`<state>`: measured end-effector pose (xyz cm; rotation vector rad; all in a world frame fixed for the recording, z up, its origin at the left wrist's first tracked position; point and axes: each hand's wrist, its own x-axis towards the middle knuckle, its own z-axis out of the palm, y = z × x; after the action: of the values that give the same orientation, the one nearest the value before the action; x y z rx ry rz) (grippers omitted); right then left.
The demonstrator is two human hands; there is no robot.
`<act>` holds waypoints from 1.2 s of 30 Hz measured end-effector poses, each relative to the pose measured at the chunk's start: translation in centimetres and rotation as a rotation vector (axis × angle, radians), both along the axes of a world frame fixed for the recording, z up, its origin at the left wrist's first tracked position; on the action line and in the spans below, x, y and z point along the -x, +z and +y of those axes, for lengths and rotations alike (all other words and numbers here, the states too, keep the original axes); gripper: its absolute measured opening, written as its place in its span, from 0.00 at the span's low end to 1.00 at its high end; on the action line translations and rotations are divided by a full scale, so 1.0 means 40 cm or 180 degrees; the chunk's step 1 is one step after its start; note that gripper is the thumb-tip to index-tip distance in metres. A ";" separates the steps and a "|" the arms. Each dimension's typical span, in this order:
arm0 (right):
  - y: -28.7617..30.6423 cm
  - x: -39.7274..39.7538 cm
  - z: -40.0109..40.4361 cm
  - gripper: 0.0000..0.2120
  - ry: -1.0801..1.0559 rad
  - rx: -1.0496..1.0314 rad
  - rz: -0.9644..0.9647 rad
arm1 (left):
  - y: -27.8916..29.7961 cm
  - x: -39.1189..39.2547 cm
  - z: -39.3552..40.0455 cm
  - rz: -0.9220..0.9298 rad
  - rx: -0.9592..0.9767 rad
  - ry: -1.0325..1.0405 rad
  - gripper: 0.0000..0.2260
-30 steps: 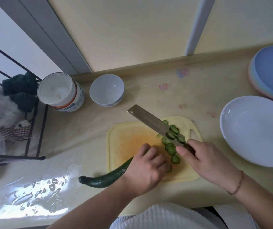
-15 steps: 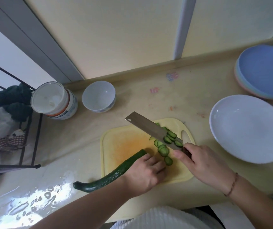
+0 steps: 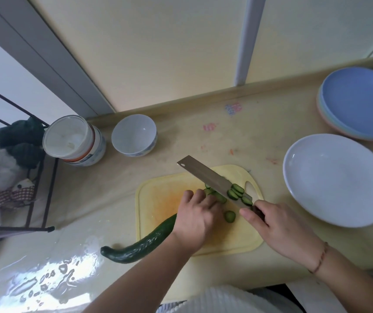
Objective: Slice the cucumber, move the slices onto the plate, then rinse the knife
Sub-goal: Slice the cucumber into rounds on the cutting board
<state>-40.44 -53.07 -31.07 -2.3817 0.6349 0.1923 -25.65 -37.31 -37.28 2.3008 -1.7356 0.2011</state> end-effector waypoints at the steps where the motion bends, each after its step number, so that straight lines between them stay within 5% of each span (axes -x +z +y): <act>1: 0.002 -0.001 0.000 0.27 0.0024 0.0045 0.0032 | -0.008 0.001 0.010 0.0066 0.0165 -0.0134 0.07; 5: 0.006 -0.009 0.004 0.26 0.0218 0.0629 0.0176 | 0.050 0.023 0.063 0.0606 0.0766 -0.1367 0.06; 8: -0.004 -0.018 0.017 0.30 0.0512 0.0870 0.0169 | 0.121 0.031 0.061 0.0687 0.0946 -0.1089 0.04; 12: -0.005 -0.033 0.037 0.32 0.0817 0.0908 0.0122 | 0.154 -0.034 0.010 0.0914 0.0243 -0.0206 0.05; 18: -0.015 -0.053 0.050 0.31 0.0990 0.0892 0.0111 | 0.168 -0.126 -0.032 0.1816 -0.0996 -0.0499 0.08; 27: -0.019 -0.064 0.070 0.29 0.1026 0.0812 0.0084 | 0.144 -0.191 -0.102 0.1149 -0.1452 0.0064 0.17; 36: -0.014 -0.079 0.073 0.37 0.1057 0.0937 0.0071 | 0.133 -0.189 -0.092 0.1029 -0.1421 -0.0365 0.34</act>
<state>-37.26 -50.16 -31.64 -2.7650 0.2867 0.2850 -18.09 -41.00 -31.96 2.3322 -1.8695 -0.6050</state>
